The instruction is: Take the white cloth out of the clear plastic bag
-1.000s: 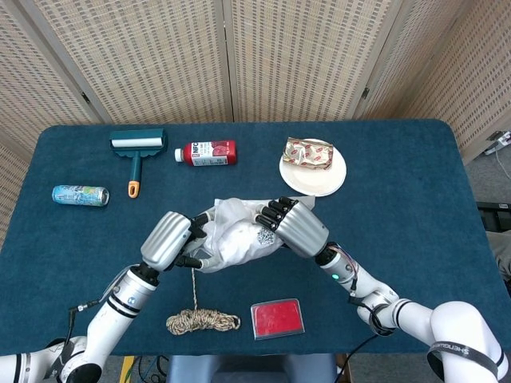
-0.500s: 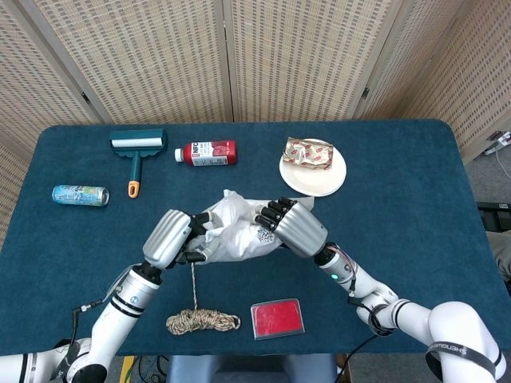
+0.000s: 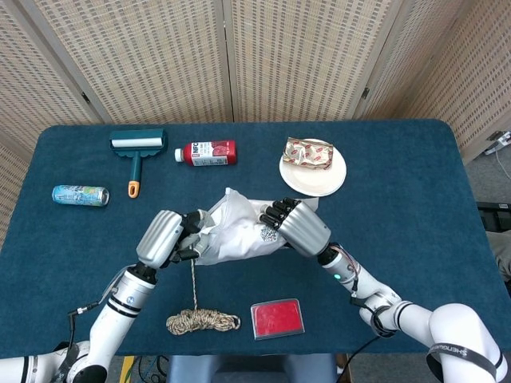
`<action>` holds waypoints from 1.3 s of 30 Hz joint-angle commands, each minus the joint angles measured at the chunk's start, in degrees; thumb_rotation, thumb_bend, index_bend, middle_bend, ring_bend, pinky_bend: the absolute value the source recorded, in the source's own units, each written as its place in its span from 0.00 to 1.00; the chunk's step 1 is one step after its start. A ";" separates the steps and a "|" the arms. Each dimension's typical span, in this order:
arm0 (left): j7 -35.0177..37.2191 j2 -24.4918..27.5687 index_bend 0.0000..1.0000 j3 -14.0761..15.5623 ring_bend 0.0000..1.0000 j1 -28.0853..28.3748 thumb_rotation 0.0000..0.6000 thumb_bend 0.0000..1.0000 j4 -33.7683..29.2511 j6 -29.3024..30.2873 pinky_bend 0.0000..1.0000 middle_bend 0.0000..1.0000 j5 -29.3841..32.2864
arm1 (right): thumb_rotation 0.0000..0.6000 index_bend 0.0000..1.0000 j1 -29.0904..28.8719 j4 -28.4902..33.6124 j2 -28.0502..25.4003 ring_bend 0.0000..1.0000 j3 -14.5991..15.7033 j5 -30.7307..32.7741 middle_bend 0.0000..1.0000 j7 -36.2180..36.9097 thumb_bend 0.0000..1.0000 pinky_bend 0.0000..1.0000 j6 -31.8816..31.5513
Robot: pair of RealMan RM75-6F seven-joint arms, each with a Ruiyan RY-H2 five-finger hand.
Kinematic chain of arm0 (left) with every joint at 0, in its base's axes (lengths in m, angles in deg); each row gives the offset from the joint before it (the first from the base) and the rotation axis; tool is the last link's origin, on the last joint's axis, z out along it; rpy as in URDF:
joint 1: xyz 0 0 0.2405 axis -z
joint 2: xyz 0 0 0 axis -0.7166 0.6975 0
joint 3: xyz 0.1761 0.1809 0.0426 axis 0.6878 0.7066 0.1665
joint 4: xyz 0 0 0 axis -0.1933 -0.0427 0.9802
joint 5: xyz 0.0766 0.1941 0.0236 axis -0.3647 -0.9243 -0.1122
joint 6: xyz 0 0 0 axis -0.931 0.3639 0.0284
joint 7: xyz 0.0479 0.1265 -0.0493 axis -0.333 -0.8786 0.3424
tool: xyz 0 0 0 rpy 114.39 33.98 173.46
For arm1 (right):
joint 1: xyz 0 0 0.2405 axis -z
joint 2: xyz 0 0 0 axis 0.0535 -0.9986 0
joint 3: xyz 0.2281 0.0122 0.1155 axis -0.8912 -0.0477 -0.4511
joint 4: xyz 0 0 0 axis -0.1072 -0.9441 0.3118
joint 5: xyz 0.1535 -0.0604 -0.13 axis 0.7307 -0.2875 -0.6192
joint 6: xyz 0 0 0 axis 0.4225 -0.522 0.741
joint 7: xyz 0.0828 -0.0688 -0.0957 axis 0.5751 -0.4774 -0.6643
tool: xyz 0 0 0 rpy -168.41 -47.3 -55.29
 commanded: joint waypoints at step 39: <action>2.10 -3.35 0.72 7.29 0.88 -7.84 1.00 0.78 12.46 1.59 0.93 1.00 1.15 | 1.00 0.00 4.82 6.23 -6.33 0.08 5.50 7.66 0.07 -1.98 0.00 0.37 20.35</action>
